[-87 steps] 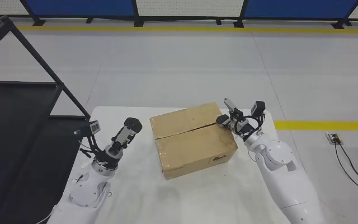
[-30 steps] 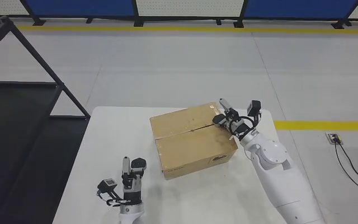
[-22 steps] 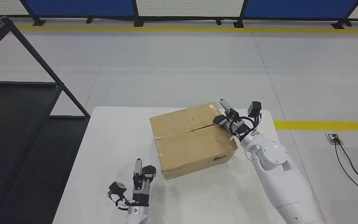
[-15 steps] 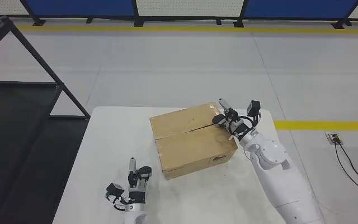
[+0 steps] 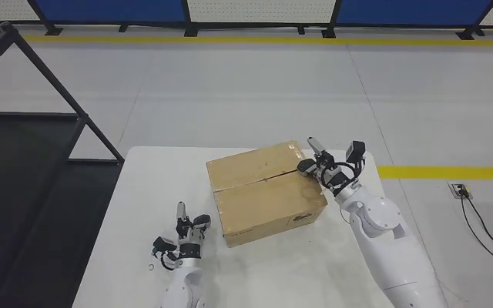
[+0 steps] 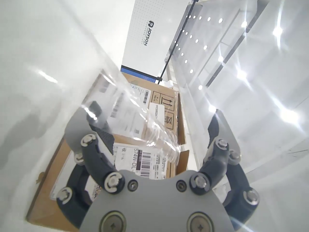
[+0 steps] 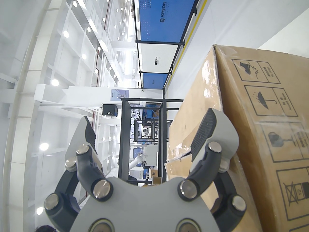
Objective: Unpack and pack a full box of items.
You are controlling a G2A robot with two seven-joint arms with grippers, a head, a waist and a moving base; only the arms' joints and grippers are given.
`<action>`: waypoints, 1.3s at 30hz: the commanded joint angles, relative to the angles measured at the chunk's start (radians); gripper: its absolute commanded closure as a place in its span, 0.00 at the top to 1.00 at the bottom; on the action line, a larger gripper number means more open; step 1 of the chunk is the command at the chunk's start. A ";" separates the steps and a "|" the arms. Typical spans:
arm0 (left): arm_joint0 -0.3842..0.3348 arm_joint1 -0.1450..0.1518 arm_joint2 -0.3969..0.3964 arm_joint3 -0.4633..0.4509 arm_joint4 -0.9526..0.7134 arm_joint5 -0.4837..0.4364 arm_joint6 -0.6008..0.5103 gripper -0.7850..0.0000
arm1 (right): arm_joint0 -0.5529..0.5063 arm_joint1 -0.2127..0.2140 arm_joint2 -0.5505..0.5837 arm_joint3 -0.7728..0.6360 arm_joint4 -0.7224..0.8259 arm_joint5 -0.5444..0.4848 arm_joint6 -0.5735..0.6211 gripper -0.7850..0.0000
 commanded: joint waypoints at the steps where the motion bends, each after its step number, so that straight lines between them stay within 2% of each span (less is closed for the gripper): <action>1: -0.001 -0.005 -0.005 0.007 0.028 -0.020 0.034 1.00 | -0.006 0.001 0.004 -0.004 0.000 0.001 0.000 1.00; 7: 0.015 -0.020 -0.036 -0.019 0.114 -0.075 0.170 1.00 | -0.014 0.000 0.008 -0.011 -0.001 0.003 -0.003 1.00; 11: 0.052 -0.026 -0.066 -0.074 0.191 -0.132 0.250 1.00 | -0.015 -0.001 0.006 -0.011 -0.002 0.004 -0.001 1.00; 17: 0.104 -0.040 -0.088 -0.169 0.338 -0.148 0.365 1.00 | -0.013 -0.005 -0.005 -0.009 -0.006 0.001 -0.002 1.00; 27: 0.130 -0.057 -0.141 -0.308 0.464 -0.105 0.419 1.00 | -0.008 -0.007 -0.005 -0.021 -0.014 0.022 -0.007 1.00; 39: 0.123 -0.080 -0.165 -0.401 0.534 -0.034 0.438 1.00 | 0.013 -0.011 -0.016 -0.009 -0.027 0.080 -0.021 1.00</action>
